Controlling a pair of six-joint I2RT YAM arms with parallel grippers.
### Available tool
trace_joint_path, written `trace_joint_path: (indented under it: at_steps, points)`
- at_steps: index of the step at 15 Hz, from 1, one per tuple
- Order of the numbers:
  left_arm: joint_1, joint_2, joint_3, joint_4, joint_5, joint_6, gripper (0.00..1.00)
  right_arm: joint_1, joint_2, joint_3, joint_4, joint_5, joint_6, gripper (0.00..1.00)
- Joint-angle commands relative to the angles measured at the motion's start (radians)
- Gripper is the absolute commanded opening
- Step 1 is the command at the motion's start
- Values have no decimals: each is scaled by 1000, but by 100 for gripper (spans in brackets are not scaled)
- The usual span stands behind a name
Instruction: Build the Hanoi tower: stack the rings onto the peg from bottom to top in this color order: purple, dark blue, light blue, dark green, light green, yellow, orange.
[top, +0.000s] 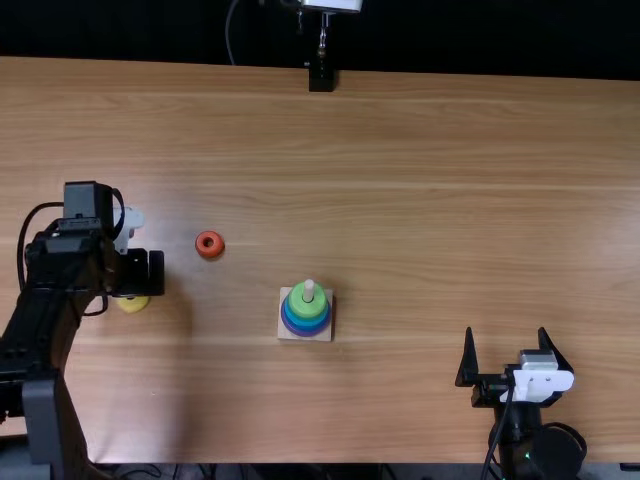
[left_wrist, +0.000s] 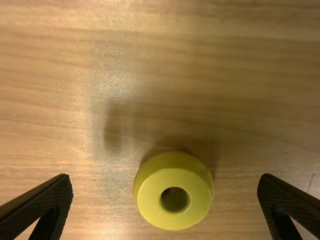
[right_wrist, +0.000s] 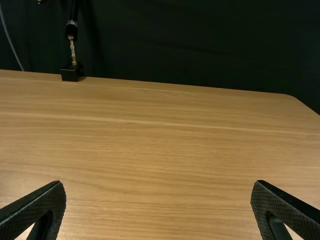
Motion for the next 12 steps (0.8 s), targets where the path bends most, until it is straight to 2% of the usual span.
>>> trace_joint_path:
  at_steps: [1,7,12]
  points:
    - [-7,26,-3,-1,5,2,100,-9,-13,-30,-6,2,-2,100]
    - [-5,46,-1,-68,5,4,100,-9,-13,-30,-6,2,-2,100]
    - [-7,66,0,-68,16,1,100,-9,-13,-30,-6,2,-2,100]
